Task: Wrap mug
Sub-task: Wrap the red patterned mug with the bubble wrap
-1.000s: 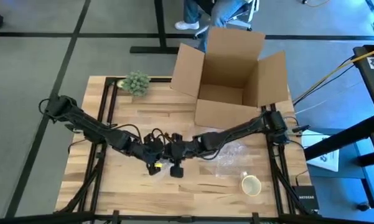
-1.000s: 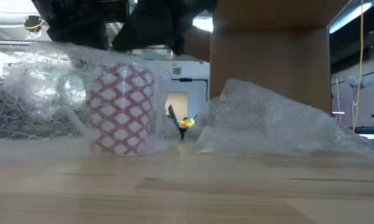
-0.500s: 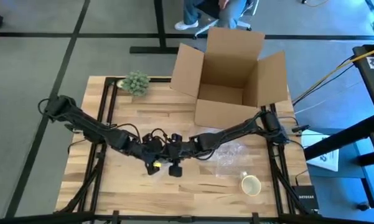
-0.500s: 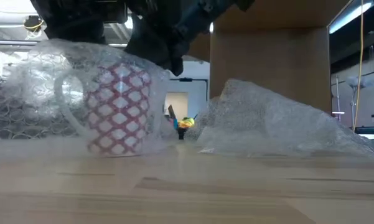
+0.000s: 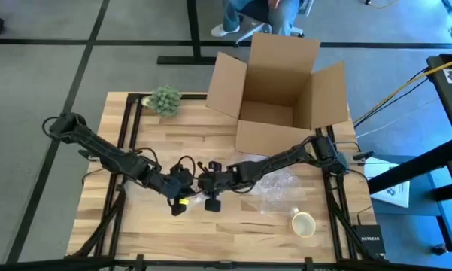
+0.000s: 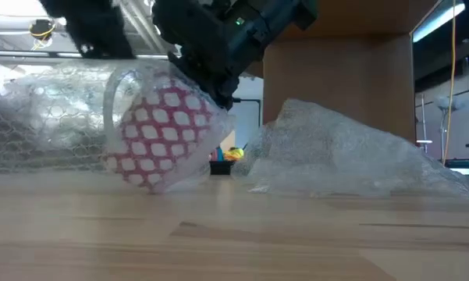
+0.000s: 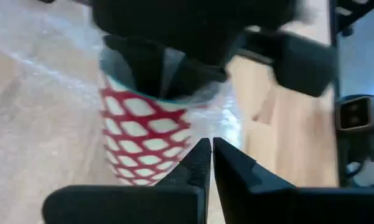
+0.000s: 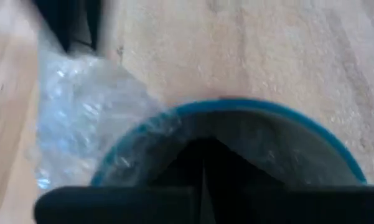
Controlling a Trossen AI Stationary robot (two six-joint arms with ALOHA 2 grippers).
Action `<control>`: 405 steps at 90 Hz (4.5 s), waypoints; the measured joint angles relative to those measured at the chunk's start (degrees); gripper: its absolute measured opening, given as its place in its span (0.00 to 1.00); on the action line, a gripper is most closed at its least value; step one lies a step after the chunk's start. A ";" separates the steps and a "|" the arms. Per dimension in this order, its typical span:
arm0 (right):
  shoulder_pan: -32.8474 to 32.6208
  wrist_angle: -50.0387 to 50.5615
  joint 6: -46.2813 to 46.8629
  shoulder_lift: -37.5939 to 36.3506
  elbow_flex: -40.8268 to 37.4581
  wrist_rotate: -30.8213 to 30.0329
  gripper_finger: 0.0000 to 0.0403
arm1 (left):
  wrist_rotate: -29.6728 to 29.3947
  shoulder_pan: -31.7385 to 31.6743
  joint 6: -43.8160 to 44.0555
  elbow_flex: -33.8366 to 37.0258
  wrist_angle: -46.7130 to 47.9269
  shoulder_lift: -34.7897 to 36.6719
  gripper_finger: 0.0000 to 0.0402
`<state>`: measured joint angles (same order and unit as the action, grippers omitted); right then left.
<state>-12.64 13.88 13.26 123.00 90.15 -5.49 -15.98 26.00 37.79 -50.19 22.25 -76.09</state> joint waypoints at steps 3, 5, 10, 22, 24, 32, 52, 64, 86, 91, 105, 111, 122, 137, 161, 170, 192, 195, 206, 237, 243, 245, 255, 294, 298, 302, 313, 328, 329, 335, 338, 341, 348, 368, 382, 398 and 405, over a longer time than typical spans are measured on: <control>0.00 -0.03 0.00 0.00 0.00 0.02 0.00 | -0.12 -0.08 0.31 0.00 -0.02 0.00 0.00; -0.02 -0.09 0.00 0.00 0.00 0.02 0.00 | -0.13 -0.09 0.34 0.00 -0.24 0.00 0.00; -0.02 -0.14 0.00 0.00 0.00 0.11 0.00 | -0.41 0.04 0.14 -0.33 -0.84 0.17 0.00; -0.04 -0.53 0.00 -0.09 0.05 0.61 0.00 | -1.18 0.37 -2.02 -1.98 -1.45 1.54 0.00; -0.04 -0.69 0.00 -0.12 0.07 0.61 0.00 | -1.21 0.37 -2.11 -1.99 -1.43 1.57 0.00; -0.04 -2.09 0.00 -0.13 0.07 0.61 0.00 | -1.12 0.35 -2.30 -1.90 -0.70 1.36 0.00; -0.04 -5.89 -0.04 -0.17 0.15 0.61 0.00 | -1.14 0.20 -3.77 -1.79 -0.67 0.92 0.00; -0.02 -7.77 -0.06 -0.17 0.17 0.61 0.00 | -1.16 0.13 -3.45 0.02 -0.26 0.46 0.00; -0.02 -6.73 -0.95 -2.48 0.15 0.59 0.00 | -1.34 0.11 0.13 3.75 -0.91 0.52 0.00; 0.02 -6.40 -1.41 -3.89 0.15 0.63 0.00 | -1.89 -0.03 0.88 4.25 -0.39 0.50 0.00; 0.39 -3.24 -1.99 -8.30 0.24 -0.86 0.00 | -4.18 -0.28 1.30 4.48 -0.56 0.50 0.00; 0.67 -0.95 -2.16 -9.07 0.24 -3.89 0.00 | -5.19 -0.61 1.41 4.48 -0.60 0.50 0.00; 1.60 0.22 -2.21 -8.20 0.26 -5.90 0.00 | -6.47 -2.07 1.60 4.54 -0.74 -0.71 0.00; 1.81 0.99 -1.57 -4.53 0.15 -4.14 0.00 | -6.60 -3.21 0.05 4.68 -1.91 -3.59 0.00; 1.80 0.54 -1.39 -3.81 0.24 -3.93 0.00 | -6.11 -3.17 1.15 4.47 -2.61 -7.55 0.00; 1.81 0.18 -1.73 -3.69 0.22 -3.92 0.00 | -6.12 -3.17 1.65 4.38 -2.64 -8.98 0.00; 1.79 0.50 -1.73 -4.23 0.15 -3.92 0.00 | -3.59 -2.69 1.53 2.40 -2.17 -7.51 0.00; 1.79 0.17 -1.73 -4.40 0.15 -3.92 0.00 | -3.38 -2.41 1.14 1.84 -1.81 -6.94 0.00; 1.79 0.88 -1.77 -5.66 0.18 -3.99 0.00 | -2.90 -1.90 -0.20 -0.47 -1.57 -3.97 0.00; 1.44 9.33 -1.62 -8.98 0.20 -3.98 0.00 | -3.03 -1.59 -0.38 -3.46 12.65 4.98 0.00; 1.31 12.20 -1.49 -10.00 0.20 -4.24 0.00 | -3.46 -2.00 1.58 -3.93 17.45 7.61 0.00; 1.22 12.95 -1.43 -10.43 0.20 -4.35 0.00 | -3.54 -2.30 2.24 -3.93 19.08 8.50 0.00; 0.68 16.49 -0.43 -12.22 0.20 -4.90 0.00 | -4.74 -4.19 3.64 -3.91 25.40 11.83 0.00; -2.98 22.47 6.42 -11.54 -2.39 -10.33 0.00 | -12.10 -15.89 3.19 -3.75 37.16 13.01 0.02; -3.67 22.66 7.69 -11.54 -3.33 -11.54 0.00 | -12.09 -18.35 4.29 -3.42 39.76 12.76 0.05; -4.32 22.51 9.04 -11.52 -4.27 -12.44 0.00 | -11.46 -20.68 5.09 -2.70 41.09 12.69 0.08; -5.59 16.35 11.93 -11.52 -8.07 -13.38 0.00 | -5.73 -27.72 2.57 0.12 41.19 12.68 0.19; -6.56 7.45 14.51 -11.50 -12.38 -13.47 0.00 | -1.38 -35.70 -0.69 3.92 39.48 12.68 0.36; -6.56 6.80 14.69 -11.50 -12.69 -13.47 0.00 | -1.25 -36.21 -0.71 4.18 39.46 12.68 0.36; -6.58 3.94 15.23 -11.50 -14.38 -13.13 0.00 | -0.92 -38.71 -0.63 5.80 39.49 12.40 0.41; -6.56 2.41 15.41 -11.50 -15.22 -12.87 0.00 | -0.50 -39.83 -0.47 6.64 38.88 12.19 0.43; -6.56 0.64 15.55 -11.50 -15.95 -12.67 0.00 | 0.30 -40.81 -0.53 7.62 37.91 12.04 0.44; -6.51 -2.63 15.65 -11.50 -17.32 -12.21 0.00 | 2.05 -42.84 -1.76 10.04 36.36 11.11 0.45; -6.51 -5.49 15.20 -11.50 -18.62 -11.91 0.00 | 2.95 -48.22 -4.24 16.82 31.36 6.47 0.45; -6.51 -7.27 14.78 -11.50 -18.60 -11.89 0.00 | 8.04 -50.48 -5.73 20.67 25.22 3.51 0.45; -6.51 -7.36 13.29 -11.50 -18.62 -11.90 0.00 | 9.26 -50.64 -5.58 20.90 24.56 3.12 0.34; -6.51 -7.52 12.52 -11.50 -18.62 -12.03 0.00 | 9.65 -49.77 -5.72 20.67 24.47 4.11 0.23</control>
<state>-19.16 6.37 25.78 111.50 71.53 -17.52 -6.33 -23.77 32.07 -29.52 46.72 -71.98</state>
